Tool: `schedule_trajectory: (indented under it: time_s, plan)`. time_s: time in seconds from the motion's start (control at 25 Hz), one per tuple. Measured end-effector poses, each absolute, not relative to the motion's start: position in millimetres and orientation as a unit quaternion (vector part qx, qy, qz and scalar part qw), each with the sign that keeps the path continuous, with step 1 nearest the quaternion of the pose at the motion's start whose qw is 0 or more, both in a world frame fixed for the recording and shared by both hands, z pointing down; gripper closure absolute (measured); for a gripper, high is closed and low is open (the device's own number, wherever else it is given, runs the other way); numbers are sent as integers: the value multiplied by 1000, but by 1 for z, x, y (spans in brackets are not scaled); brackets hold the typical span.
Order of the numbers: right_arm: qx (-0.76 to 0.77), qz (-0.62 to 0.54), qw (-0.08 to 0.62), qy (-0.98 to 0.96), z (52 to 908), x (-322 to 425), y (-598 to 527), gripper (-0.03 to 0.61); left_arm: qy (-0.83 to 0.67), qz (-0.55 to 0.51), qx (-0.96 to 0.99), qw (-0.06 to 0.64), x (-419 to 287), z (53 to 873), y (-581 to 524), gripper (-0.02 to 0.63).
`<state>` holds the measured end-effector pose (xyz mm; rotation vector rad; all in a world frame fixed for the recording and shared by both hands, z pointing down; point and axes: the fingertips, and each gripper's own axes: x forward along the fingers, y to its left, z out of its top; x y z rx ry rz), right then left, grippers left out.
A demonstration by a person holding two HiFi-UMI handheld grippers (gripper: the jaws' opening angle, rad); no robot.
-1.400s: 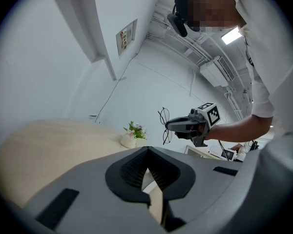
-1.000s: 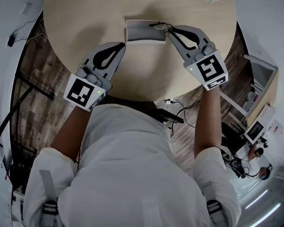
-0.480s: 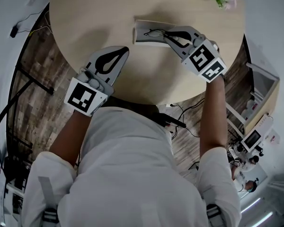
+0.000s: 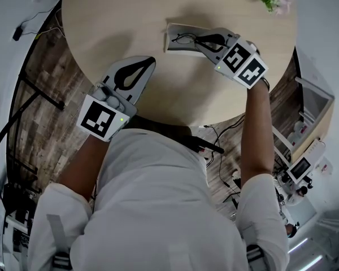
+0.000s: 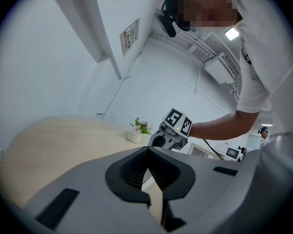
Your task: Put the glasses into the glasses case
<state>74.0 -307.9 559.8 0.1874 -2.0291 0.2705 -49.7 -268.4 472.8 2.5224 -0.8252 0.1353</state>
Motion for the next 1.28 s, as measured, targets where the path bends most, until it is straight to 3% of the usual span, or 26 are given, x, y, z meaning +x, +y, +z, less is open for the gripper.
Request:
schedule_trajectory:
  time_s: [0.72, 1.28]
  plan:
    - [39, 125, 585, -800, 602, 81, -300, 535, -306, 54, 919, 241, -54, 477, -266, 600]
    - [4, 132, 578, -805, 609, 73, -289, 534, -305, 59, 918, 247, -56, 479, -261, 600]
